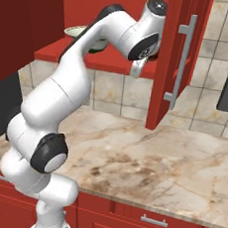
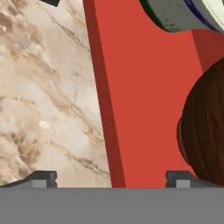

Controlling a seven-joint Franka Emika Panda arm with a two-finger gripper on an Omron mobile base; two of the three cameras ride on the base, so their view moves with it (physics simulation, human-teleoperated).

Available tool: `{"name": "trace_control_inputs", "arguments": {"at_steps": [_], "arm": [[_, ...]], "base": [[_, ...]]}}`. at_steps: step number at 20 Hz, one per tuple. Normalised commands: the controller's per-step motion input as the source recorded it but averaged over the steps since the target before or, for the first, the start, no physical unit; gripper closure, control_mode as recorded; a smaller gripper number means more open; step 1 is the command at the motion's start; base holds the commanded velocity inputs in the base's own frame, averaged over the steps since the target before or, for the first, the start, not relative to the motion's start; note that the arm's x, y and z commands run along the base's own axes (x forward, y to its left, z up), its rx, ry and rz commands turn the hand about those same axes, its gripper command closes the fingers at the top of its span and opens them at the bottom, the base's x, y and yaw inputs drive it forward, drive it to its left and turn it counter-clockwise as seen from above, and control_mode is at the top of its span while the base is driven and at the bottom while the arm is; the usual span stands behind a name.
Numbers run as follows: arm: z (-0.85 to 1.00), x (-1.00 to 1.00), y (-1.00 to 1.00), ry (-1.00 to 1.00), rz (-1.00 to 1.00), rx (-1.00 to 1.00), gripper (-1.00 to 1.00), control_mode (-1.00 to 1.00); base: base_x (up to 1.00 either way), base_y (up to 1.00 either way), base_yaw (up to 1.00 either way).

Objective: Open the cabinet. Pick the bowls from the counter and place them in the cabinet. Then close the cabinet.

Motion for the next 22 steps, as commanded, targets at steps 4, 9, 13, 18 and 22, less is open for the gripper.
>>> {"name": "trace_control_inputs", "arguments": {"at_steps": [4, 9, 13, 18, 22], "arm": [[-0.53, -0.81, 0.0, -0.12, 0.02, 0.0, -1.0, -1.0], [-0.15, -0.96, 0.1, -0.22, 0.02, 0.0, -1.0, -1.0], [0.01, -1.0, 0.2, -0.21, 0.0, 0.0, -1.0, -1.0], [0.02, -1.0, 0.01, -0.08, 0.0, -0.03, -1.0, -1.0], [0.0, -1.0, 0.21, -0.04, -0.01, -0.13, -1.0, -1.0]], "base": [[0.0, 0.0, 0.0], [0.0, 0.0, 0.0], [0.0, 0.0, 0.0], [0.0, 0.0, 0.0], [0.0, 0.0, 0.0]]}}
